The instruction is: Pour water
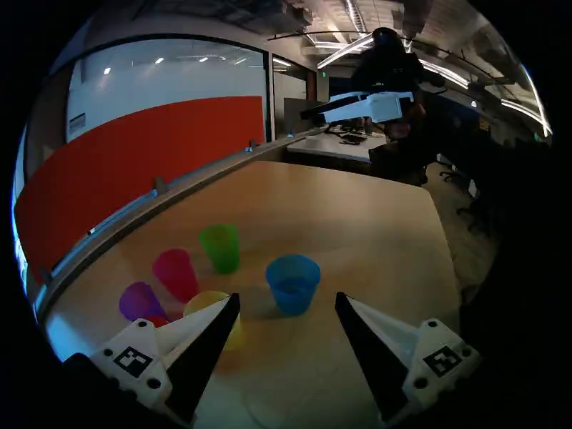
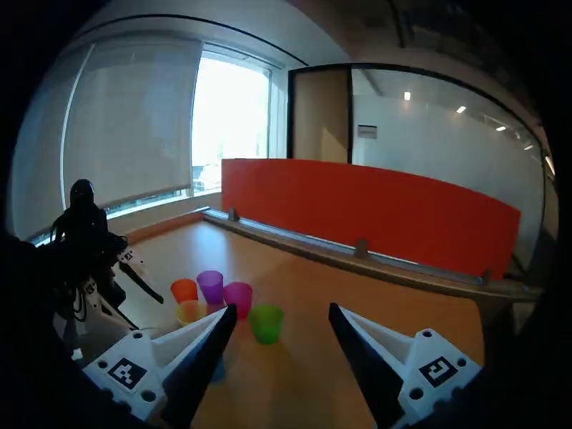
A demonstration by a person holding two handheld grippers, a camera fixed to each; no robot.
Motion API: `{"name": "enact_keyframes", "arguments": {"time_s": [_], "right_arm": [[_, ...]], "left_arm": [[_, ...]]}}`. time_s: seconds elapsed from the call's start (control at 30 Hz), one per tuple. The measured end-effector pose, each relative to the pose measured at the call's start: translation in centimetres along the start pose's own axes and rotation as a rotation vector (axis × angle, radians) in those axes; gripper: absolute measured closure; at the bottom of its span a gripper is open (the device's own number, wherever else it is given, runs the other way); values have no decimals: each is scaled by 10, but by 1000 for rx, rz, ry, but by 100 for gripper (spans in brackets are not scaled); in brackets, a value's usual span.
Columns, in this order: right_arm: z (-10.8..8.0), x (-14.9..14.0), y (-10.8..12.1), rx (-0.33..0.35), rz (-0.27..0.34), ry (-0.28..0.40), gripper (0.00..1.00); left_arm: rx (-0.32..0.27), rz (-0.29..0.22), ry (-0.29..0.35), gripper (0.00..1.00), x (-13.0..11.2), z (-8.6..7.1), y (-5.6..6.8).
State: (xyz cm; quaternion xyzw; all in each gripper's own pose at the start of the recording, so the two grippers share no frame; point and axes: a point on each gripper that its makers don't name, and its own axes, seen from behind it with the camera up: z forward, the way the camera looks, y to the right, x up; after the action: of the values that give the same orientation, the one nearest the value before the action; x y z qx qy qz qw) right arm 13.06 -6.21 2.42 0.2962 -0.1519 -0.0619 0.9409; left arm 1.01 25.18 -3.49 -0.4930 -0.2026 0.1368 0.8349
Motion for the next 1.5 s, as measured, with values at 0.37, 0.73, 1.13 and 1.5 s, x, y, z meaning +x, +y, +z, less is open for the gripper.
{"name": "enact_keyframes", "arguments": {"time_s": [0.37, 0.73, 1.13, 1.5], "right_arm": [[10, -12, 3, 10, 4, -19, 1], [23, -24, 6, 23, 13, -37, 1], [36, -28, 6, 33, 2, -46, 1], [43, -33, 10, 37, 15, -43, 1]], "left_arm": [[-27, -22, -27, 1, -9, 22, 4], [-42, -7, -60, 1, -18, 50, 9], [-35, 2, -93, 0, -27, 76, 9], [-40, 19, -111, 0, -28, 104, 13]]}}
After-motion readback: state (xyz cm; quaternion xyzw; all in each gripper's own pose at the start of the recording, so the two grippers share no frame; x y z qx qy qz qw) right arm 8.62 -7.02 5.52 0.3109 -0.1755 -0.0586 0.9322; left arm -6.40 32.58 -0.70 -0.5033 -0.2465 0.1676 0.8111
